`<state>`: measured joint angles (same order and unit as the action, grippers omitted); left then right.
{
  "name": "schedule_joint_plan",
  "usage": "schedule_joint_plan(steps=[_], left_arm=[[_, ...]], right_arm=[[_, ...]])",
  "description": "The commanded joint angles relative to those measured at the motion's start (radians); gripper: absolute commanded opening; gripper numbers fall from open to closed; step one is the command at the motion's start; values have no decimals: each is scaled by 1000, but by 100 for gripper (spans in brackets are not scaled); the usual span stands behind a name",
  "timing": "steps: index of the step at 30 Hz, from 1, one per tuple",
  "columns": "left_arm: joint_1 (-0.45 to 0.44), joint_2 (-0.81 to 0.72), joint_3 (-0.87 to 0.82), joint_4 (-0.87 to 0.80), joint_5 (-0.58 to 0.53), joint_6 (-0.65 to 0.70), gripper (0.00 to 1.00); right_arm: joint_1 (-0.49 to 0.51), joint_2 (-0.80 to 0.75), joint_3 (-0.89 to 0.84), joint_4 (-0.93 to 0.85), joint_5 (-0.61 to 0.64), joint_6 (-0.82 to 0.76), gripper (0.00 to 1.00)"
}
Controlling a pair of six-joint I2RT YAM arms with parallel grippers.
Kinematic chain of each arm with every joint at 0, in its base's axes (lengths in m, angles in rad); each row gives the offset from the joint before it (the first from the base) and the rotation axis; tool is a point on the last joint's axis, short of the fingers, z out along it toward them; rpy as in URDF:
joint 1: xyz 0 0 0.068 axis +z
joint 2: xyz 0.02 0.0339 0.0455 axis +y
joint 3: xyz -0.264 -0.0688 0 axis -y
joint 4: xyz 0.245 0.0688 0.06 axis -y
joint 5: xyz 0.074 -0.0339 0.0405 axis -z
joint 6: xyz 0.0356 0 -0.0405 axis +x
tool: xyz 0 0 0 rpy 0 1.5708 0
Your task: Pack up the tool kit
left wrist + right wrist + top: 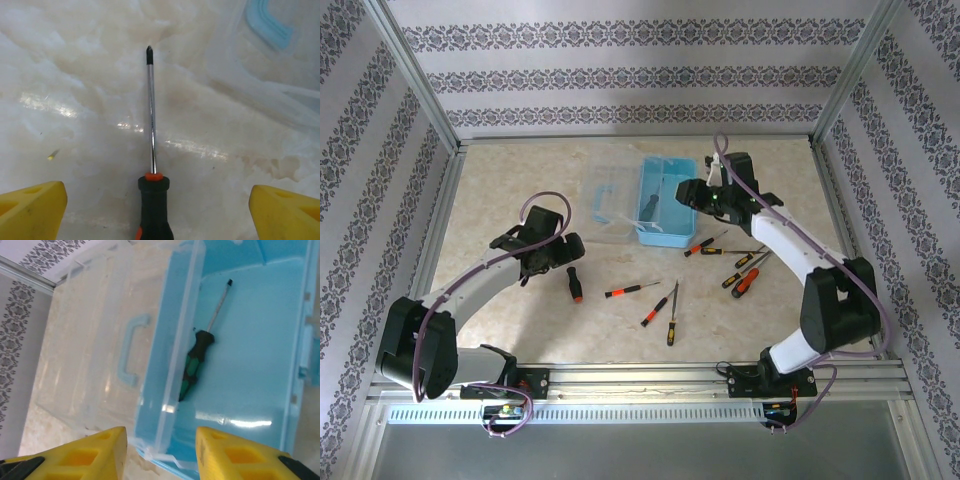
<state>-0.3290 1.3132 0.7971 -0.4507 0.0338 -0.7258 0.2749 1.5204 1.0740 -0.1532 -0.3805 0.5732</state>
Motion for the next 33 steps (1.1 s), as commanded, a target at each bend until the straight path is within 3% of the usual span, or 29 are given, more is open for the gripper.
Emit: schedule_joint_plan(steps=[1,7,16,26,33], left_arm=[[-17,-2,-5,-25,11,-27,92],[-37,39,4,-16,33,-56,86],[-142,85,53,-141,-38,-92,79],[-196,151,12,-140,-15,-121,68],[-213,148,-31,-174,-52,-130,67]], right_arm=[[16,-71,-119,84,92,-11,42],[12,-123,-250,148,69,47,43],[19,-188,-335,159,67,40,45],[18,-210,-369,155,61,54,44],[14,-216,-371,150,65,40,42]])
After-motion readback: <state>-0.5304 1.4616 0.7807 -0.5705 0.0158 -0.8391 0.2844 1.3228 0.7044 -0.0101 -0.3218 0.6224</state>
